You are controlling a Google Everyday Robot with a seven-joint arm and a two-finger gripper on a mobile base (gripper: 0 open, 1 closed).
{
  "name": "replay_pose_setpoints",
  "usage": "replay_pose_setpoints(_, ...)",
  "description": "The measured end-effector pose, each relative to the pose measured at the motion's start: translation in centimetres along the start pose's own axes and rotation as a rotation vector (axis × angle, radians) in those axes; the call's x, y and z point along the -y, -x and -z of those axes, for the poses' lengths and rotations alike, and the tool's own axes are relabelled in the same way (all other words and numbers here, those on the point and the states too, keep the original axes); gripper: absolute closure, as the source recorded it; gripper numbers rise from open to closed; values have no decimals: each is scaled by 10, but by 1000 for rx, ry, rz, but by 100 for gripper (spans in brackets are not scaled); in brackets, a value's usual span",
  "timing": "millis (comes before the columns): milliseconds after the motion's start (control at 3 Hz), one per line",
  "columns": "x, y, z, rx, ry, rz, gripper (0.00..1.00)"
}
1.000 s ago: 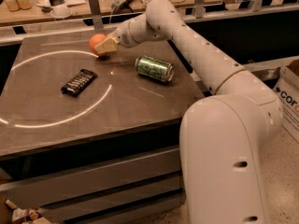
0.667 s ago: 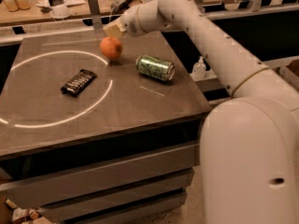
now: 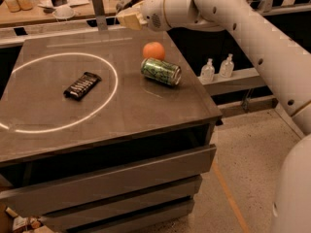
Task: Pick orange
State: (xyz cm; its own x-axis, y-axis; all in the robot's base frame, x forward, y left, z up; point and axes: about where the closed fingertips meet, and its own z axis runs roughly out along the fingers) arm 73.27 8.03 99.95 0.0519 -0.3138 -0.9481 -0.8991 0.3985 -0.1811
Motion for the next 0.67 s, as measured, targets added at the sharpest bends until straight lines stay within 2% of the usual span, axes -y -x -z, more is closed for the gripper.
replay_pose_setpoints(333,-3,-2,23,-13,-44,-16,54)
replay_pose_setpoints(667,-5,-3,20,-14,-38,-16,32)
